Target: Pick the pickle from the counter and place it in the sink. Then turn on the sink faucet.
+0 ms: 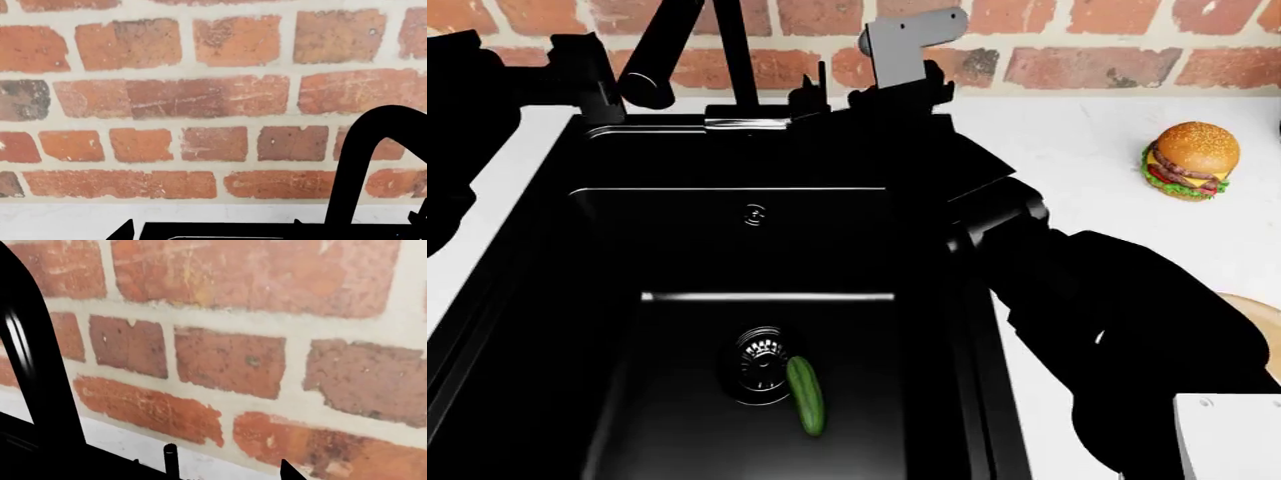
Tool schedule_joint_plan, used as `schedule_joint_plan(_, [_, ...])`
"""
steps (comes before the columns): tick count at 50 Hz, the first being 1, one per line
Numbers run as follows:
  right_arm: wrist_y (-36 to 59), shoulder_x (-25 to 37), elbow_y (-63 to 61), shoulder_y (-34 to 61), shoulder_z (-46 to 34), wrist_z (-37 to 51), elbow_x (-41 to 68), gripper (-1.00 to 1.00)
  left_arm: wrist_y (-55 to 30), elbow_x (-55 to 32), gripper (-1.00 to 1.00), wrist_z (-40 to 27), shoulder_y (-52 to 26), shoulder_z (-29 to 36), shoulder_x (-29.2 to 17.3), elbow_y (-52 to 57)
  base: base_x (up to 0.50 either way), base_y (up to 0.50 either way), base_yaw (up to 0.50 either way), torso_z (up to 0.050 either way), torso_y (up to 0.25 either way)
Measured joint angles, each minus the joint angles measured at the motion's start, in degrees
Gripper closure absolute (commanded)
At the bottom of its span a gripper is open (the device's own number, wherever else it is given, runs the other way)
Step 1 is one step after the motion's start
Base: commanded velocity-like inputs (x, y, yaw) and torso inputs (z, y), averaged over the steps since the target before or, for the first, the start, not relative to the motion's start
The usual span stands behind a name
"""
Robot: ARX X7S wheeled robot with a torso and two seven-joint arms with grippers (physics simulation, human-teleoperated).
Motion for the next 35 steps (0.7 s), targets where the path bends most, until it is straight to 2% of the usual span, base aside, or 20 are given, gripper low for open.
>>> schedule_joint_plan(13, [-0.74,-0.01,-0.15,1.48,0.01,1.01,0.65,-1.00,1.05,0.36,-1.00,0.55,1.00,-0.31,-0.27,-0.07,0.00,0.00,0.00,0.000,0.000])
schedule_joint_plan(35, [3.19,-0.02,-0.01,0.97,-0.26,0.89,2.76,-1.00,2.03,0.55,-1.00,0.80,2.44,-0.48,-0.40,-0.18,0.00,0.00,0.00,0.000,0.000])
